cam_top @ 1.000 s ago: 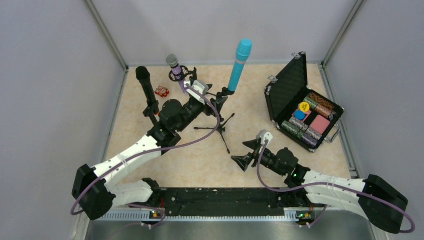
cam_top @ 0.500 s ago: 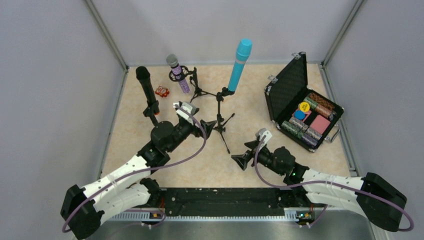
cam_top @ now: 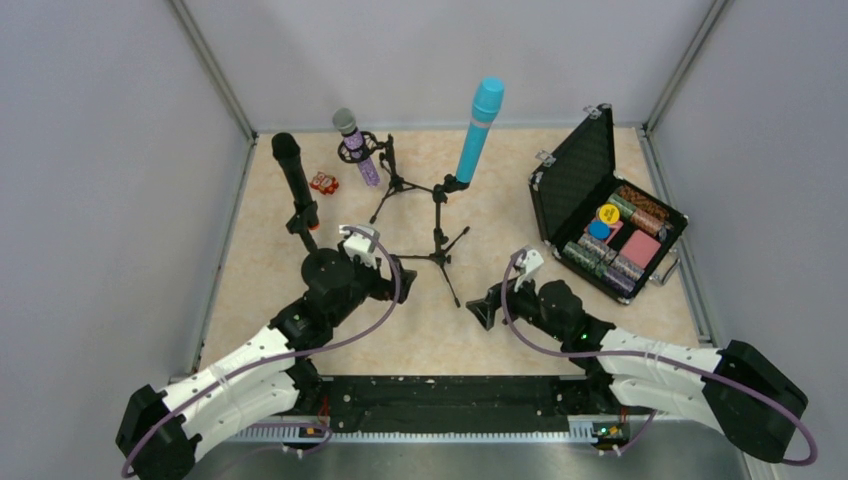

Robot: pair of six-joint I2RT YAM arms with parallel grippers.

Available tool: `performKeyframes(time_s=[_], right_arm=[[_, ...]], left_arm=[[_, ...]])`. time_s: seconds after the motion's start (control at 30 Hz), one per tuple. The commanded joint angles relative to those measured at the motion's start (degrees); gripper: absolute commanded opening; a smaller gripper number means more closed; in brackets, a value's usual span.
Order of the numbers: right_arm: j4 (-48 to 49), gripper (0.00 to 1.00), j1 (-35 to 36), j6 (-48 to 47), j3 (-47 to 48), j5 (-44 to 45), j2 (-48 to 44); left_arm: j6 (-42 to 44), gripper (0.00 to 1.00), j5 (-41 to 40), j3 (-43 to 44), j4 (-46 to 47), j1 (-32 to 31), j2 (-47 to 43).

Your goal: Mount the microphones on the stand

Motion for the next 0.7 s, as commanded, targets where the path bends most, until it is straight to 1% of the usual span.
performKeyframes(time_s=[0.0, 0.1, 0.23, 0.33, 0.47, 0.5, 0.67], right_arm=[[-5.5, 0.97, -3.5, 2.9, 4.0, -0.8, -0.9], [-8.7, 0.97, -4.2, 2.9, 5.2, 1.4, -2.9], [-15.9, 0.97, -6.1, 2.0, 8.2, 5.8, -5.6], [-20.6, 0.97, -8.9, 1.1, 10.5, 8.4, -7.2], [-24.5, 0.96, -14.4, -1.7, 13.3, 8.6, -9.4], [-25.1, 0.96, -15.6, -2.5, 14.0, 8.7, -9.7], [-27.7, 0.96, -21.0, -7.7, 16.4, 11.5, -9.5]], left_arm=[[-8.1, 0.99, -9.9, -0.2, -9.6, 0.2, -1.8], [-11.7, 0.99, -18.4, 0.2, -14.1, 0.2, -1.7], [-13.9, 0.99, -27.9, 1.0, -18.2, 0.3, -1.4], [-17.2, 0.99, -35.8, 1.1, -19.1, 0.3, -1.5], [-18.7, 0.99, -42.4, 0.4, -17.3, 0.6, -2.0], [-17.4, 0.99, -43.0, -0.2, -15.4, 0.7, -2.1], [-3.0, 0.99, -42.5, -2.6, -3.5, 2.5, -1.7]])
